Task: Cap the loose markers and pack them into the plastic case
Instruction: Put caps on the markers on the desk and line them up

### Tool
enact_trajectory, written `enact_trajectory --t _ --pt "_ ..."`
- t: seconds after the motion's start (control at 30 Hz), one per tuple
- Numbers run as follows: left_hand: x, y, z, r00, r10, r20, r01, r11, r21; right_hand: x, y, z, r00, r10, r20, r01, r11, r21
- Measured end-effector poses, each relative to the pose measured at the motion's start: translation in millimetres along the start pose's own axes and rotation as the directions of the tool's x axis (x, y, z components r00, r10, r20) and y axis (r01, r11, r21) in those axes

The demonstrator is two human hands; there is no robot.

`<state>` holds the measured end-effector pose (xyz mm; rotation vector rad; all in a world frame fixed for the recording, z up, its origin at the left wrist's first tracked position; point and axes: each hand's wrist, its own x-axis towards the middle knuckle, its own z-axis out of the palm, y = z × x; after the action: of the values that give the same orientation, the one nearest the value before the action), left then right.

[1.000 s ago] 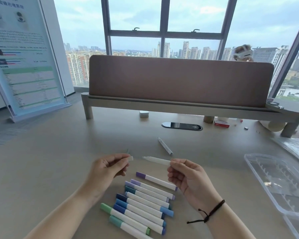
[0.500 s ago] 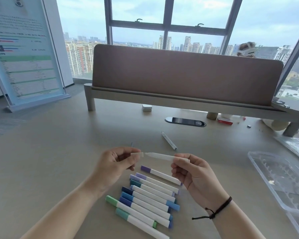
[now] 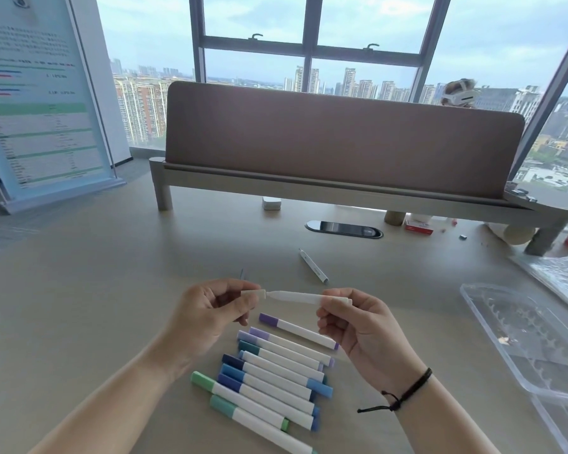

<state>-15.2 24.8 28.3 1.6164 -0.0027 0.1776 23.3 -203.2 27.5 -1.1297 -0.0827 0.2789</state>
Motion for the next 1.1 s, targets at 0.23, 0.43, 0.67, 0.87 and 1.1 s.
enact_trajectory --t 0.23,0.43,0.67,0.87,1.1 --pt "-3.9 3.8 3.5 0.998 0.01 0.069 -0.005 0.997 -0.071 -4.5 -2.5 3.5 0.998 -0.009 0.063 0.012 0.998 -0.059" --pt "-5.5 4.0 2.2 0.996 0.059 0.07 -0.055 0.997 -0.053 -5.1 -3.9 5.2 0.996 -0.046 0.07 0.052 0.995 -0.091" --pt "-4.5 -3.0 4.4 0.997 0.039 0.064 -0.032 0.993 -0.111 -3.2 1.5 2.6 0.993 -0.083 0.08 0.092 0.988 -0.123" --pt "-2.6 -5.6 2.7 0.996 0.037 0.083 -0.028 0.994 -0.108 -2.8 2.4 2.4 0.993 -0.081 0.081 0.091 0.988 -0.127" --pt "4.2 -13.5 5.7 0.989 0.148 0.016 -0.148 0.977 0.154 5.5 3.6 -1.0 0.977 -0.211 -0.021 0.191 0.917 -0.35"
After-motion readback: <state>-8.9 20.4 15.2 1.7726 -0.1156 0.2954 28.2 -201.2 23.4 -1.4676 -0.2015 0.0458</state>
